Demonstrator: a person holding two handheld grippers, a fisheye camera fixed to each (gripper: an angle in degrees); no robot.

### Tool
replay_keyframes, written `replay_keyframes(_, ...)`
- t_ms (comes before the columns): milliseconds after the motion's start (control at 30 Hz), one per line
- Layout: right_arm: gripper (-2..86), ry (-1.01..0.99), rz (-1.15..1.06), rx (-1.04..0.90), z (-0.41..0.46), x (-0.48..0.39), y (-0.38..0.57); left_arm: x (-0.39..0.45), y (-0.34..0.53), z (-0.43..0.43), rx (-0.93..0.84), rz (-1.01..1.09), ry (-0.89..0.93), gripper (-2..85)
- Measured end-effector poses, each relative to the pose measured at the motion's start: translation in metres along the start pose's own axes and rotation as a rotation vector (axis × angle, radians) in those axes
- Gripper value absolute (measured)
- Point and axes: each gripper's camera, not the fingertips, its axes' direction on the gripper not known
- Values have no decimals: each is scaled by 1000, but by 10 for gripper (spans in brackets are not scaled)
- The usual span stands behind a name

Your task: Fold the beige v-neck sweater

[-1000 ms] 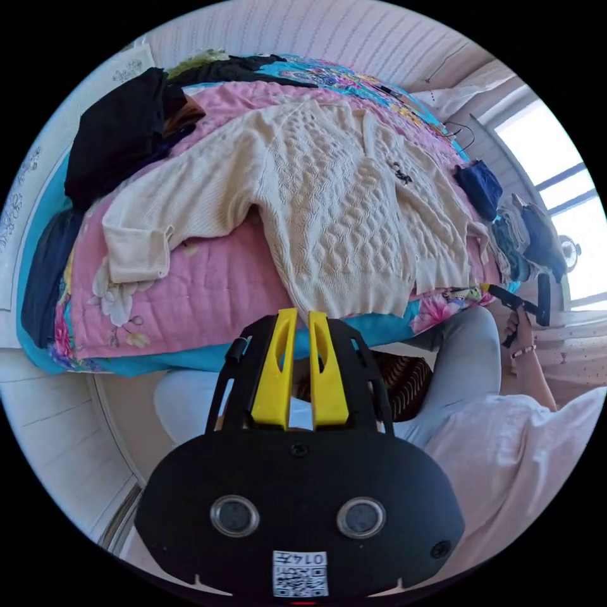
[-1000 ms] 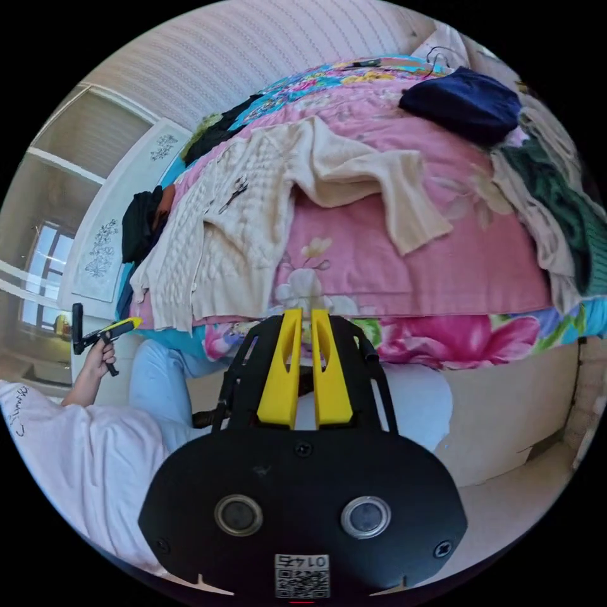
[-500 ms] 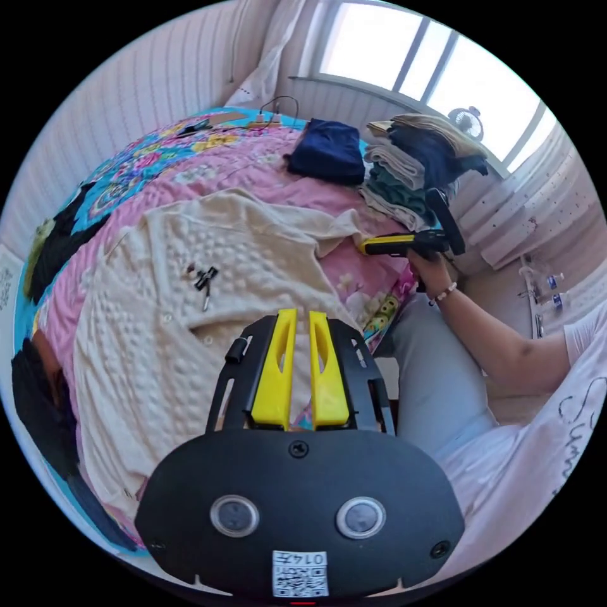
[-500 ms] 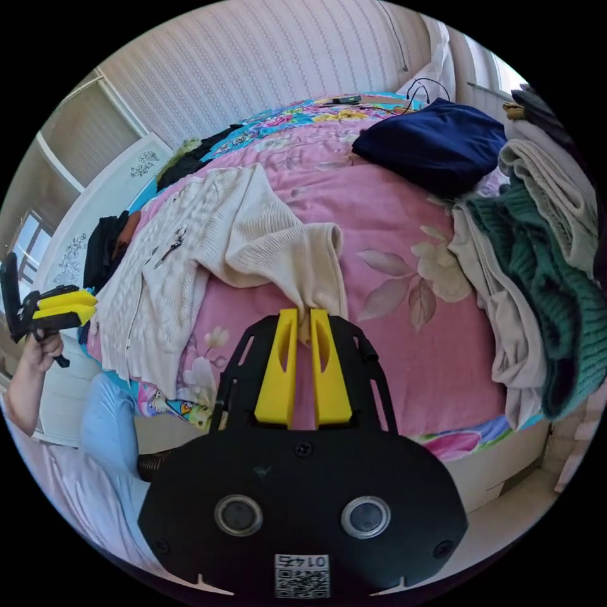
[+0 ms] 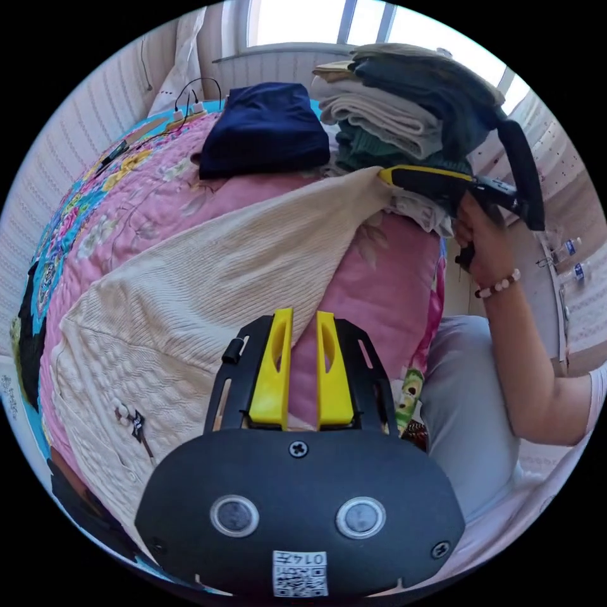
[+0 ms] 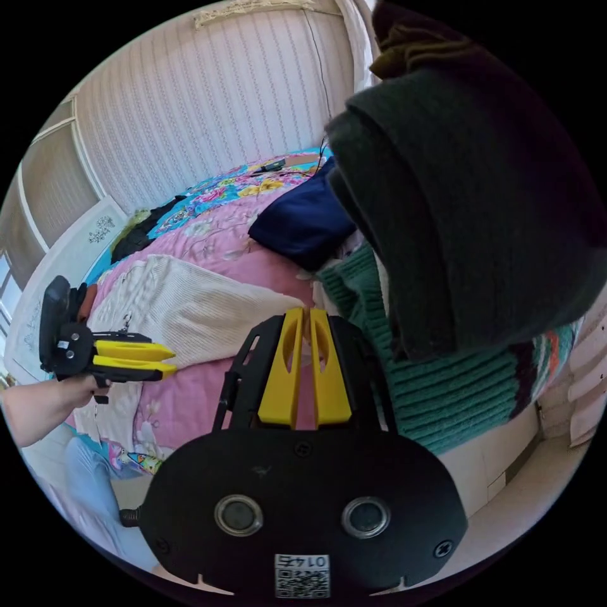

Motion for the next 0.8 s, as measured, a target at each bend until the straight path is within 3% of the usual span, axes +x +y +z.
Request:
replay_keyframes(167,7,65,1,1,12,-3,1,4,-9,16,-24,12,14,14)
replay_keyframes(233,7,123,28,12,19,-4,3,12,-7,6,56,64,77,6)
replay_keyframes(500,10,108,68,28,49,-4,22,10,2,9,57,26,85,40)
replay_keyframes(633,22,41,96,55,59,-2,37,2,59,-46,171,24,80,39)
replay_keyframes(800,46,99,69,71,72,-21,57,-5,166,-92,169,-73,-13,40)
